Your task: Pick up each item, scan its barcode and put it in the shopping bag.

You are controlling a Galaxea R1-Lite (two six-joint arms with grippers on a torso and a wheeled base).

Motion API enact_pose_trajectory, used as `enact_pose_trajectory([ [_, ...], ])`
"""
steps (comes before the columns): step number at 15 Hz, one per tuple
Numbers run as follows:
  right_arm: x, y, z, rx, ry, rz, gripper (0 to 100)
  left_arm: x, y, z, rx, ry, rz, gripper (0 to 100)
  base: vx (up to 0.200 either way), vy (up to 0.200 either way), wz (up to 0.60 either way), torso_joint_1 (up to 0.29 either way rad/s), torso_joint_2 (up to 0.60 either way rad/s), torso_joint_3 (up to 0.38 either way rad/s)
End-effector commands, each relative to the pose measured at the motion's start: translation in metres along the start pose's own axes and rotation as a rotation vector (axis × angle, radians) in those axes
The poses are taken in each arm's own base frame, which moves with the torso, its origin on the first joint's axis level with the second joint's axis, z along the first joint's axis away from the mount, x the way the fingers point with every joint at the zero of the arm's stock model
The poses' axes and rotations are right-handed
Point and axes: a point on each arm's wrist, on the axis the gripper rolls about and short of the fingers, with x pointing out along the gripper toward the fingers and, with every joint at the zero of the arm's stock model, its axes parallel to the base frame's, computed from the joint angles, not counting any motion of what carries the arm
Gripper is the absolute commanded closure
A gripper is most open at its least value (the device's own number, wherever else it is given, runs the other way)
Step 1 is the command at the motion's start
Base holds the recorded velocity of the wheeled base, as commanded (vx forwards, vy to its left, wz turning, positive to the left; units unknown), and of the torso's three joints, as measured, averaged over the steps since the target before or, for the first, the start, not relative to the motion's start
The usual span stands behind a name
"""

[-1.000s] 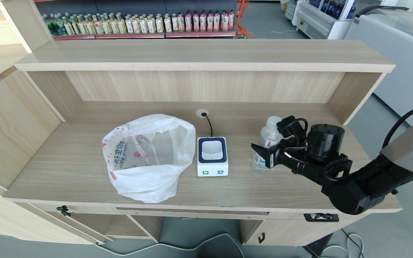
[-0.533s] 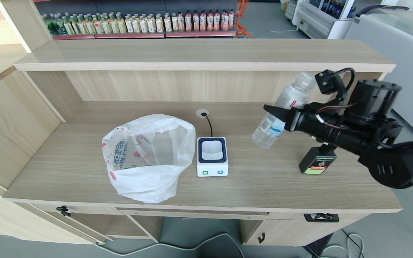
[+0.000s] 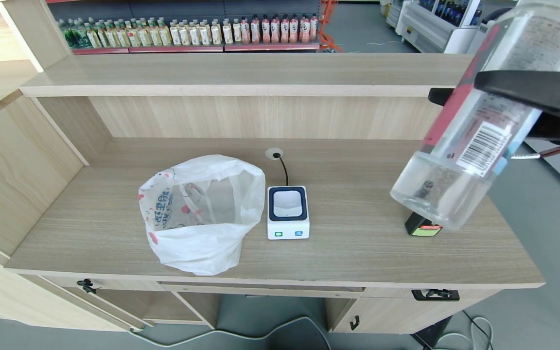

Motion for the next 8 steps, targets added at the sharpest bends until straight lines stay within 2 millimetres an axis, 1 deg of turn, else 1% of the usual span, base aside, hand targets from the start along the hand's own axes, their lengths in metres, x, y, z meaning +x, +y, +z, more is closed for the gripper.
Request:
enact_pose_trajectory([
  [1,-0.001,0.031,0.007,-0.01,-0.005,0.072,100,0.0,0.0,0.0,0.0,-0.001,0.001,0,0.0,0.0,0.0,0.0,0.0,0.0],
  [3,-0.004,0.055,0.009,0.05,0.028,0.167,100,0.0,0.0,0.0,0.0,-0.001,0.001,0,0.0,0.0,0.0,0.0,0.0,0.0],
  [5,-0.008,0.062,0.003,0.051,0.079,0.231,100,0.0,0.0,0.0,0.0,-0.001,0.001,0,0.0,0.0,0.0,0.0,0.0,0.0],
  [8,-0.012,0.067,-0.005,0.062,0.091,0.239,100,0.0,0.0,0.0,0.0,-0.001,0.001,0,0.0,0.0,0.0,0.0,0.0,0.0],
])
